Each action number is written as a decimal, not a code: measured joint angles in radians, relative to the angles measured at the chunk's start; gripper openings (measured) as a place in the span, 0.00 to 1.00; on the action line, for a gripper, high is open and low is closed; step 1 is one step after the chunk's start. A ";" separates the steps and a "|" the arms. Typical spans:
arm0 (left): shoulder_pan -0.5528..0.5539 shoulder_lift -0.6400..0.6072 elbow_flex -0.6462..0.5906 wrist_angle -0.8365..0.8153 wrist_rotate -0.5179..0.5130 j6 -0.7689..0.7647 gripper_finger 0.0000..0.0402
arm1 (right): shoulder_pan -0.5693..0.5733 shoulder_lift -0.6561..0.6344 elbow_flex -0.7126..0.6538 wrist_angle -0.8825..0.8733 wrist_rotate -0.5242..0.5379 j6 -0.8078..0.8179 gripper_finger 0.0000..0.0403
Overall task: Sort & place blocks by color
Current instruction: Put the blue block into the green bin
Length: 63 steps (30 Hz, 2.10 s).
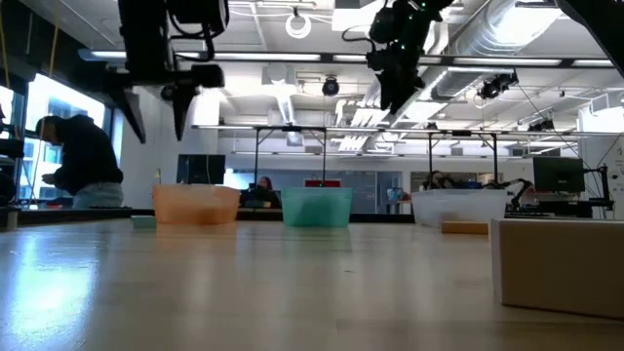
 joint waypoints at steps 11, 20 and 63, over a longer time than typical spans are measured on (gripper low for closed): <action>0.014 0.005 -0.175 0.149 -0.110 -0.205 0.53 | 0.000 0.000 0.031 0.013 -0.001 -0.052 0.54; 0.071 0.005 -0.279 0.269 -0.105 -0.255 0.53 | 0.000 0.000 0.031 0.027 -0.007 -0.048 0.54; 0.111 0.245 -0.335 0.421 -0.037 0.062 0.24 | 0.000 0.000 0.031 0.025 -0.010 -0.002 0.54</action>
